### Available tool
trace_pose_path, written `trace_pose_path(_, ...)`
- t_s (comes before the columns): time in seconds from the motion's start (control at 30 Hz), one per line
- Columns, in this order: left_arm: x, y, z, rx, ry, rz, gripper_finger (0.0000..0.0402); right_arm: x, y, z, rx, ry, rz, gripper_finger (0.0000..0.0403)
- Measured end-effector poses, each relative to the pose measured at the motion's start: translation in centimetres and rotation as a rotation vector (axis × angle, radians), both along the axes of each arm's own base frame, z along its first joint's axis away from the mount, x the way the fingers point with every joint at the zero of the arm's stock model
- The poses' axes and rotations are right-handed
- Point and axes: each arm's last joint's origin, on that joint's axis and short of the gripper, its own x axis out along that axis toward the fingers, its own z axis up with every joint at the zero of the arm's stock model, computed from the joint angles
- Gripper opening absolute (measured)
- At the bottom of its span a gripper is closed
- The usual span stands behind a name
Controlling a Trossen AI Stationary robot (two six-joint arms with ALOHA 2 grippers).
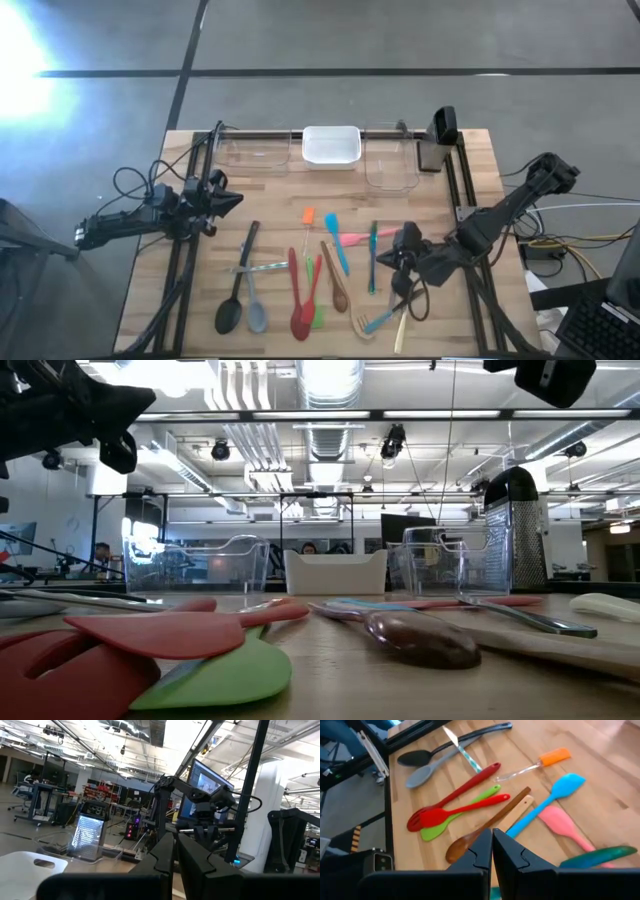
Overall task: Pick & Place Kitchen Items
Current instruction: Put the blue table knife into the white bin
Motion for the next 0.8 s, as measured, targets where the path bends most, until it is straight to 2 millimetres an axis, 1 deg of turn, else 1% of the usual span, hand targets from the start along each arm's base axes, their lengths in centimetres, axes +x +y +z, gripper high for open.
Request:
trace_pose_path(0.13,0.0,0.0,-0.2,0.001,0.017,0.001,0.0026,-0.3,0.7,-0.2,0.007,0.013,0.037,0.0008)
trace_pose_path(0.27,0.1,0.0,-0.2,0.013,0.022,0.005,0.0026,-0.9,1.7,-0.5,0.001,0.04,0.126,0.0008)
trace_pose_path(0.4,0.1,0.0,-0.2,0.012,0.021,0.014,0.0026,-1.1,2.7,-1.3,-0.017,0.118,0.277,0.0008)
trace_pose_path(0.47,0.1,0.0,-0.2,0.004,0.02,0.016,0.0026,-1.1,2.9,-1.9,-0.018,0.19,0.306,0.0008)
trace_pose_path(0.57,0.0,0.0,-0.2,-0.011,0.018,0.011,0.0026,-0.9,3.1,-2.8,-0.026,0.288,0.311,0.0009)
trace_pose_path(0.7,0.0,0.1,-0.2,-0.019,0.017,0.012,0.0026,-0.1,3.8,-3.1,-0.005,0.333,0.348,0.001)
trace_pose_path(0.8,0.0,0.1,-0.2,-0.034,0.015,0.019,0.0026,0.5,4.3,-3.3,0.01,0.354,0.363,0.0027)
